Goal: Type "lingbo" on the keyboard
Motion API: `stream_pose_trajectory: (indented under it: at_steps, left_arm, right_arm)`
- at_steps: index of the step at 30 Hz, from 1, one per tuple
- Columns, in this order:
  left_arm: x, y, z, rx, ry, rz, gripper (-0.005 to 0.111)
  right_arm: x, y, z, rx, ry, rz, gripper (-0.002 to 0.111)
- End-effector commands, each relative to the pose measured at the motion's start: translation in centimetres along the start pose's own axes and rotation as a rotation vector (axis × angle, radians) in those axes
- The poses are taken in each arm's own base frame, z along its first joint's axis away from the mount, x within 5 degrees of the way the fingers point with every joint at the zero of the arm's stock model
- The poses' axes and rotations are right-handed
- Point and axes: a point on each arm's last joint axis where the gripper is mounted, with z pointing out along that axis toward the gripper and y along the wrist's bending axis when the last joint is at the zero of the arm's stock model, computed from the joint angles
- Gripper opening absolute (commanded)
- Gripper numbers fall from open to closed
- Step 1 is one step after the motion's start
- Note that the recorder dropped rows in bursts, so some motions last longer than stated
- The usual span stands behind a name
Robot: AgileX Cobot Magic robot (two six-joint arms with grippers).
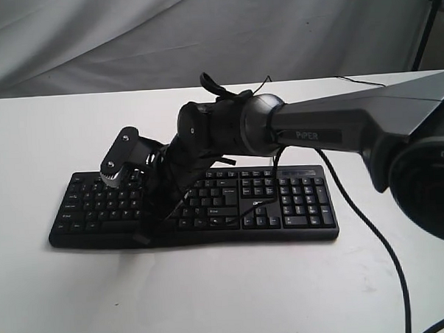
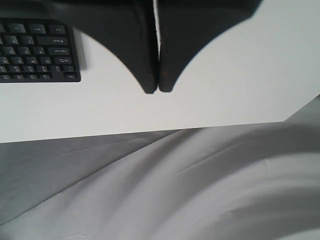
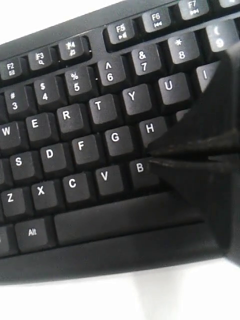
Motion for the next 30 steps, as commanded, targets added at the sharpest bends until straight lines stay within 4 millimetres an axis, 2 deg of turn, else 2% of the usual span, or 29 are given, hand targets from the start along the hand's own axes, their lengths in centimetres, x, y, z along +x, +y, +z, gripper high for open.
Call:
stream_pose_trajectory:
  at_steps: [1, 7, 17, 23, 30]
  left_arm:
    - [0.1, 0.0, 0.1, 0.004, 0.002, -0.003, 0.001]
    - [0.1, 0.0, 0.1, 0.004, 0.002, -0.003, 0.001]
    - [0.1, 0.0, 0.1, 0.004, 0.002, -0.003, 0.001]
    - [0.1, 0.0, 0.1, 0.004, 0.002, -0.003, 0.001]
    - [0.1, 0.0, 0.1, 0.004, 0.002, -0.003, 0.001]
  right_arm:
    - [0.1, 0.0, 0.0, 0.003, 0.005, -0.009, 0.0]
    - [0.6, 0.1, 0.7, -0.011, 0.025, -0.005, 0.0]
    - [-1.0, -0.1, -2.0, 0.014, -0.027, -0.02, 0.0]
    - [-1.9, -0.4, -2.6, 0.021, -0.05, -0.024, 0.0]
    - [-2.0, -0.4, -2.6, 0.02, -0.054, -0.019, 0.0]
